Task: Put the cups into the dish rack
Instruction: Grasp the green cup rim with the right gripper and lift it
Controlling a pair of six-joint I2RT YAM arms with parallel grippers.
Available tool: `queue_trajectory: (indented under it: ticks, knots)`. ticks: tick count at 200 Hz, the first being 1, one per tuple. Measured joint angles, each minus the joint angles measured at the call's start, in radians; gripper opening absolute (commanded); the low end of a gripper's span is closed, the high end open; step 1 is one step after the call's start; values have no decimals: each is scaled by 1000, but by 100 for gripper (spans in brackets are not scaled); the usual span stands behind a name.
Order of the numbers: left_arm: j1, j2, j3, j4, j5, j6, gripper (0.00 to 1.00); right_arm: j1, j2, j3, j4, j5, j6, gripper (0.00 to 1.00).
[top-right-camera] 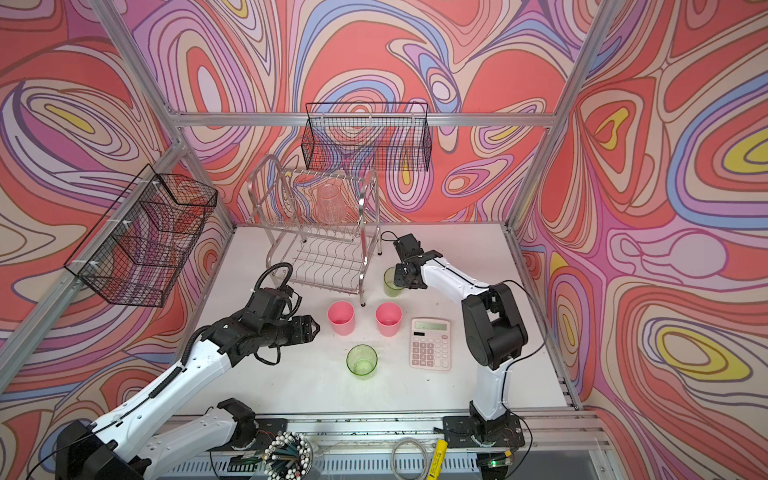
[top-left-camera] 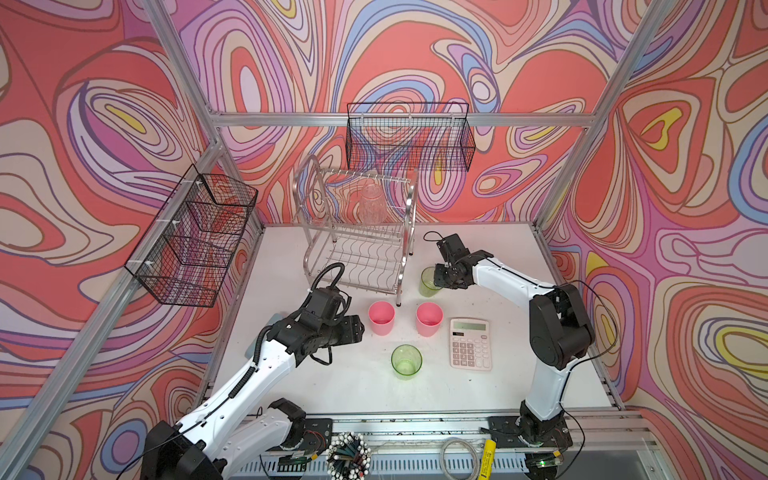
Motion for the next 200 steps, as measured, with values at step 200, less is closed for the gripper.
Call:
queue_trajectory:
  ticks: [200]
  knots:
    - [-25, -134, -6, 4, -24, -101, 98, 106, -520, -140, -39, 31, -124, 0]
